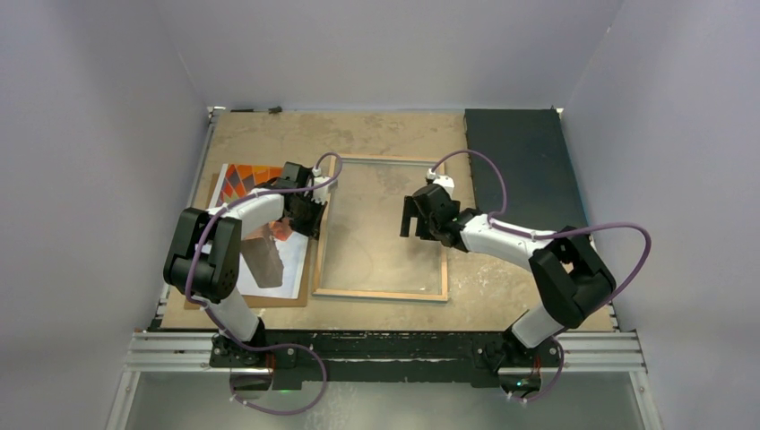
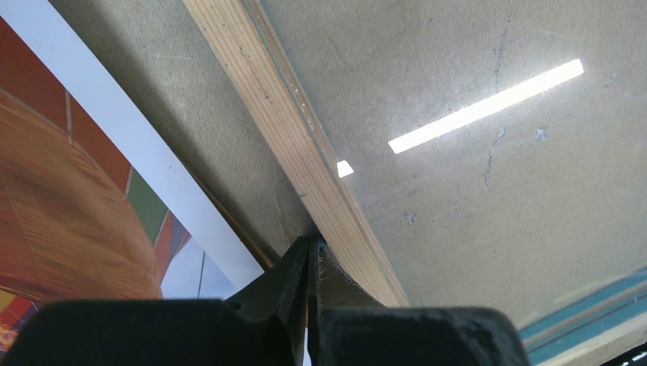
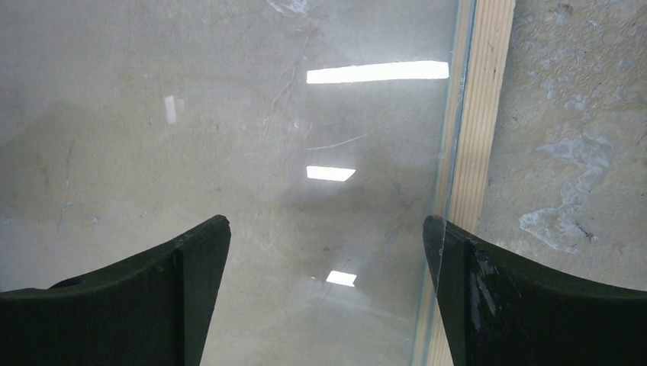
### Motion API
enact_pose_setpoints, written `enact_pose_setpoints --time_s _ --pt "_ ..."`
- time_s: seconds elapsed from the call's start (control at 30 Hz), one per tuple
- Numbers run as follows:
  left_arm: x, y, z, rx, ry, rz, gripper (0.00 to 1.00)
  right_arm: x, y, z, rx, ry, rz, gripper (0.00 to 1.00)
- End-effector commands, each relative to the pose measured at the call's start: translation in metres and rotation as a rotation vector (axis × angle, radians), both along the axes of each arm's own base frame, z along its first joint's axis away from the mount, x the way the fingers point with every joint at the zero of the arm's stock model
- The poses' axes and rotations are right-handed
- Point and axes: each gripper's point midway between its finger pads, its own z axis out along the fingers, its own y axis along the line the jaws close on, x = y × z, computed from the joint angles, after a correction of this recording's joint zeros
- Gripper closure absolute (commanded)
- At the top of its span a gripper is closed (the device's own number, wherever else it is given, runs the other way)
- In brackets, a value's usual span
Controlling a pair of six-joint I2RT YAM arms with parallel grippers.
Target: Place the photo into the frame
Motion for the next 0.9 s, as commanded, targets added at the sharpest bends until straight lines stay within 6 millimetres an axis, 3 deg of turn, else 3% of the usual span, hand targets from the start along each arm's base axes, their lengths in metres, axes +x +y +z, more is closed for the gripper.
enact_pose_setpoints --time_s 0.0,0.63,0.87 --pt "0.003 -0.008 0.009 -0.033 -0.027 -0.005 1.00 0.008 0.001 0.010 -0.032 -0.027 0.000 0.01" --pt "0.001 -0.008 0.009 -0.032 -0.023 -0.009 1.00 0.001 -0.014 0.011 -0.086 -0.012 -0.018 0.01" --pt "0.001 -0.008 0.008 -0.034 -0.019 -0.008 1.00 0.008 -0.012 0.028 -0.055 -0.066 -0.032 0.01"
